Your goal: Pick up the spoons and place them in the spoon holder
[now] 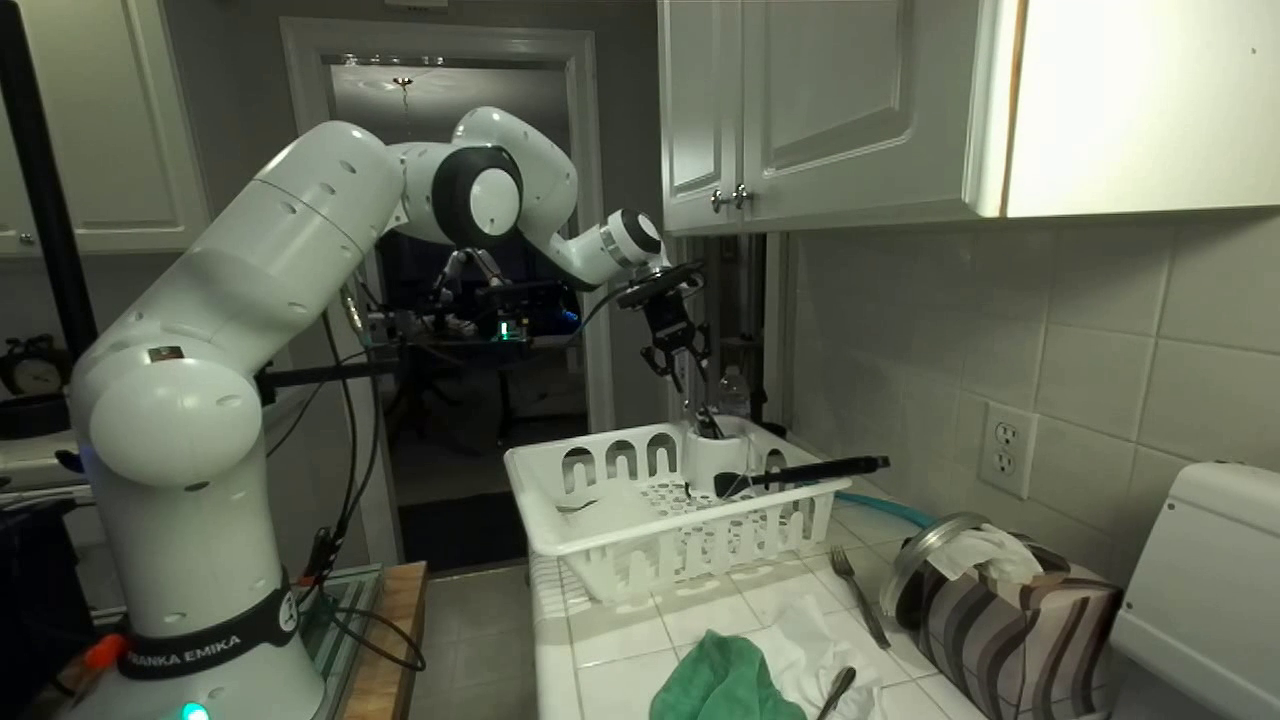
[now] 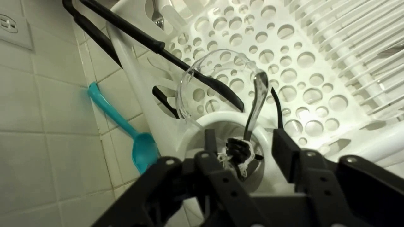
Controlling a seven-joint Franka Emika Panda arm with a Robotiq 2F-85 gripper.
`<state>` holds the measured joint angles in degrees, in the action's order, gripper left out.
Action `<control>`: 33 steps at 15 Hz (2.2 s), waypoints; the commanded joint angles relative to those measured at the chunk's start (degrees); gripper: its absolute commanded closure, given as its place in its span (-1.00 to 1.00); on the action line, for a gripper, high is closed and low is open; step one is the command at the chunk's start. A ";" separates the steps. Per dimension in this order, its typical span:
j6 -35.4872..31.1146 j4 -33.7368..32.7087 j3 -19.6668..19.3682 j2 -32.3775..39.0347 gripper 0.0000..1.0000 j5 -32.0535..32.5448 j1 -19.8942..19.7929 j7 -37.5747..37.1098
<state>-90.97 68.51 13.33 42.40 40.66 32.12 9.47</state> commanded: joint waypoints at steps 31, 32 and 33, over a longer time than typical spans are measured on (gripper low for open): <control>-44.01 85.03 0.61 -63.06 -1.00 -35.79 -6.09 -44.74; -45.26 88.45 -0.26 -65.79 -1.00 -36.48 -5.61 -40.39; -46.27 91.87 -1.48 -69.06 -1.00 -37.12 -4.76 -36.26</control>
<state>-133.13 149.16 14.88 -15.68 7.09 24.86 -37.81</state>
